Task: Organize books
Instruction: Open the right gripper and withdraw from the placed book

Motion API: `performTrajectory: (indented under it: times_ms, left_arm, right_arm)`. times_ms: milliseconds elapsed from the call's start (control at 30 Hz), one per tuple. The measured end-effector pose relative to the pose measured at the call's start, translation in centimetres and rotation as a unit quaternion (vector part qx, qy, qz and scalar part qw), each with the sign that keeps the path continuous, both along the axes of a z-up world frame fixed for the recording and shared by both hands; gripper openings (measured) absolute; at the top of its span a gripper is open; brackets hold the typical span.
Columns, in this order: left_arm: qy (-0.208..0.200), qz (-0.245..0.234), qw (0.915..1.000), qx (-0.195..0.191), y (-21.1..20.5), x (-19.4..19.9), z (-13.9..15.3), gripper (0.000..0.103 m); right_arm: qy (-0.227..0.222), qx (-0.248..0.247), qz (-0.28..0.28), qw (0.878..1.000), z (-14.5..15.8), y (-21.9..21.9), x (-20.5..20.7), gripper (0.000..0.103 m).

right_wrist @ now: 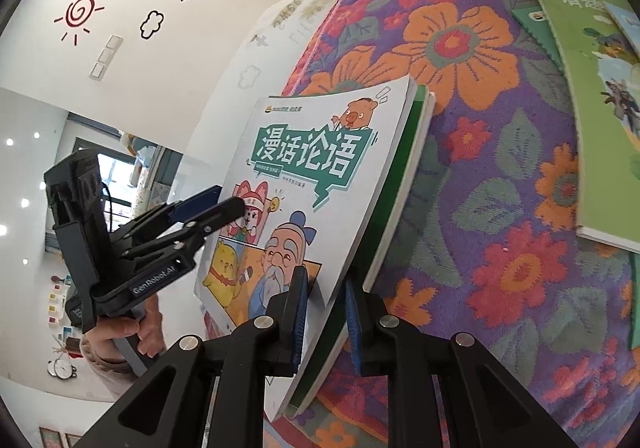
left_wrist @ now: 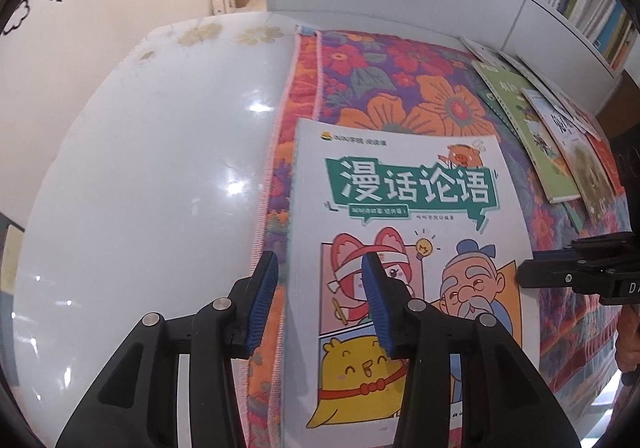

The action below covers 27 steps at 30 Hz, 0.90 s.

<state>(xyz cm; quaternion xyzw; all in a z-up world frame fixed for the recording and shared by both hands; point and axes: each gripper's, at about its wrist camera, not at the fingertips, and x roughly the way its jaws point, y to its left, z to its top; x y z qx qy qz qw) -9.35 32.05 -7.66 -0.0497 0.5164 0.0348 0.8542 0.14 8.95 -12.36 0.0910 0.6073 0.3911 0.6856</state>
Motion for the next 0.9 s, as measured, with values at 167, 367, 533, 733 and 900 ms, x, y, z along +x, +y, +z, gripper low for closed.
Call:
performTrajectory:
  times_ms: [167,367,533,733,900]
  left_arm:
    - [-0.007,0.020,0.9998,0.004,0.4,-0.5,0.9,0.041]
    - [-0.017,0.024,0.9996,0.000,-0.7,-0.9,1.9,0.041]
    - [-0.030,0.008,0.9995,-0.009,-3.5,-0.8,3.2,0.041]
    - [-0.048,-0.021,0.9984,-0.020,-8.1,0.2,5.8,0.041]
    - [-0.073,-0.053,0.9955,-0.030,-13.7,2.3,10.2,0.041]
  right_arm:
    - [-0.018,-0.010,-0.017,1.000,0.6,-1.4,0.1,0.017]
    - [-0.028,-0.012,-0.029,0.999,1.4,-3.9,-0.2,0.017]
    - [-0.038,-0.015,-0.044,0.998,2.5,-6.6,-0.5,0.018]
    - [-0.054,0.008,-0.081,0.995,5.4,-12.2,-0.4,0.018]
    - [-0.073,0.052,-0.109,0.990,9.5,-18.5,-0.4,0.017]
